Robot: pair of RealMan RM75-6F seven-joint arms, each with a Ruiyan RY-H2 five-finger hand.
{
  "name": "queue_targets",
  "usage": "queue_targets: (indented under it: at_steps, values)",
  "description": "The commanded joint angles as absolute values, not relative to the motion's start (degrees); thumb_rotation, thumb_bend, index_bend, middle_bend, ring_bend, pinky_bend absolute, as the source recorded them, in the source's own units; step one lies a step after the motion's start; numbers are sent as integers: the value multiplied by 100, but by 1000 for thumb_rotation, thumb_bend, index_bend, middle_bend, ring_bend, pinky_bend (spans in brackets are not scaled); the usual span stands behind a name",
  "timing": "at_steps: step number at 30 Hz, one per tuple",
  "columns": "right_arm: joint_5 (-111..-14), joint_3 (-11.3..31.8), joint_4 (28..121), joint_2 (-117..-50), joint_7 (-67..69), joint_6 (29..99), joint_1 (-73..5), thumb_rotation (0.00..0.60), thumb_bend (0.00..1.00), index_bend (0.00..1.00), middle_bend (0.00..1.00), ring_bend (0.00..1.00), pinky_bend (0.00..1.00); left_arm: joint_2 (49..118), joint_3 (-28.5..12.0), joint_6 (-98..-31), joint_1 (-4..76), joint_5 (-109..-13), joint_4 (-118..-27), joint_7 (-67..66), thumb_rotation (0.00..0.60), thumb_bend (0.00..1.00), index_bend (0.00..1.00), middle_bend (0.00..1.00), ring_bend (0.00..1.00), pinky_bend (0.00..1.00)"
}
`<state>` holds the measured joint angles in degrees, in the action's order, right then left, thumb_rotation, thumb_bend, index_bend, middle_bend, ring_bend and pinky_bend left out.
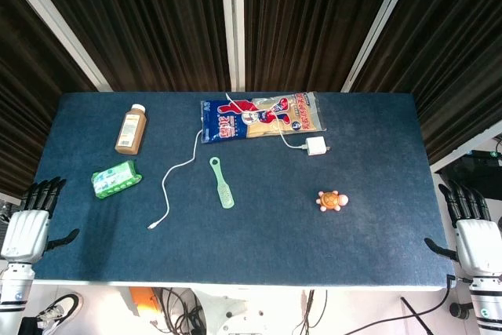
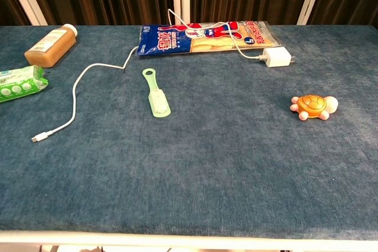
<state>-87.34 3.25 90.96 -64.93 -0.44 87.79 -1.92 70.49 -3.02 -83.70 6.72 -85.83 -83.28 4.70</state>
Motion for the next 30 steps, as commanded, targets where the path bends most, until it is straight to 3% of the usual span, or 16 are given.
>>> queue_targets:
  at_steps: [1,14,19,25,30]
  values:
    - [-8756,318,9109,-6484,-48,8774,-199,600,1,0,0,0,0,7082,-320,-8462,645,-8599,-8319,449,600,144,42,34,0,32]
    - [-8540,363,9445,-6441,-640,8191,-492,600,2,0,23,0,2,7078,-286,-8532,602,-8617,-8379,488,600,144,42,32,0,31]
    - [-8228,606,9742,-6509,-1512,7498,-1040,600,15,0,148,101,166,7126,-284,-8483,606,-8570,-8297,543,600,145,42,32,0,31]
    - [-7913,836,9480,-7120,-2495,6944,-1661,600,33,55,228,207,297,7120,-258,-8510,568,-8568,-8265,584,600,145,42,32,0,31]
    - [-7792,862,9116,-7678,-2840,6656,-2015,600,72,171,266,281,365,7118,-243,-8482,560,-8555,-8255,604,600,144,42,33,0,31]
